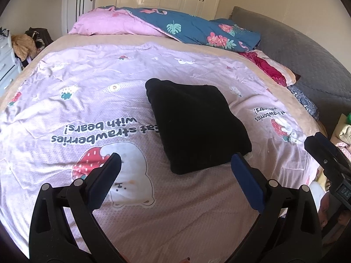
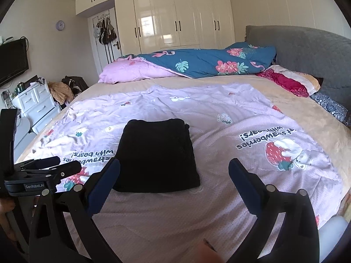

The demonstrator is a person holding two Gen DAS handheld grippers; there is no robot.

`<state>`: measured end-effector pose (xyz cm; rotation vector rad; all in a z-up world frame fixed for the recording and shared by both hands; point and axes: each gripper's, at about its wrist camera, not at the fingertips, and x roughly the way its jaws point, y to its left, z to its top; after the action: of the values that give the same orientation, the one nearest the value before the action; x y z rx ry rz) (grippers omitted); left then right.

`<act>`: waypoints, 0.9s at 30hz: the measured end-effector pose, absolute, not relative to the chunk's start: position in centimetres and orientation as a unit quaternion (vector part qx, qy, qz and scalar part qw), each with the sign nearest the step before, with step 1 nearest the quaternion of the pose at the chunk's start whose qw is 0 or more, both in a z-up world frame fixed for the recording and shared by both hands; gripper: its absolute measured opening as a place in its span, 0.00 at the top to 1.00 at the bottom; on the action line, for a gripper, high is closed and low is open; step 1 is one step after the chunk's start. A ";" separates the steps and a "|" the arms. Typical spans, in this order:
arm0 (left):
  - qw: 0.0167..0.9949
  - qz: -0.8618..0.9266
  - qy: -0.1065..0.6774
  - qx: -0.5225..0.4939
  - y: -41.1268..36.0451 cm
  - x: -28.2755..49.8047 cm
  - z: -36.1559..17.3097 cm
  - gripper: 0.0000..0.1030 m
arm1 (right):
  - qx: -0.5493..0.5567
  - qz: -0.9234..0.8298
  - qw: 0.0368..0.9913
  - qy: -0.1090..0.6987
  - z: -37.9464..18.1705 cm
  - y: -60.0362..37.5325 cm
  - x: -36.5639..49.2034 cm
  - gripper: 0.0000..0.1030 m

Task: Fold small clothes

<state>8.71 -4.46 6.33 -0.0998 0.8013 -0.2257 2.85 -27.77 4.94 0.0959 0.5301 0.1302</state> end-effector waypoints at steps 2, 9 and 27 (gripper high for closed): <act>0.914 -0.109 0.388 -0.046 -4.3 8.4 6.3 0.09 | 0.045 0.065 0.962 0.262 4.9 -27.5 2.7 0.04; 0.916 -0.106 0.384 -0.047 -3.5 7.3 6.1 0.09 | 0.048 0.058 0.964 0.254 4.7 -27.2 1.6 0.04; 0.924 -0.122 0.359 -0.042 -2.6 4.3 4.7 0.09 | 0.037 0.034 0.973 0.227 3.5 -27.4 -1.8 0.04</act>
<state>4.34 -2.59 4.71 -0.0871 0.7375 -0.2496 -1.82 -27.35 3.50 0.0748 0.4575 0.0682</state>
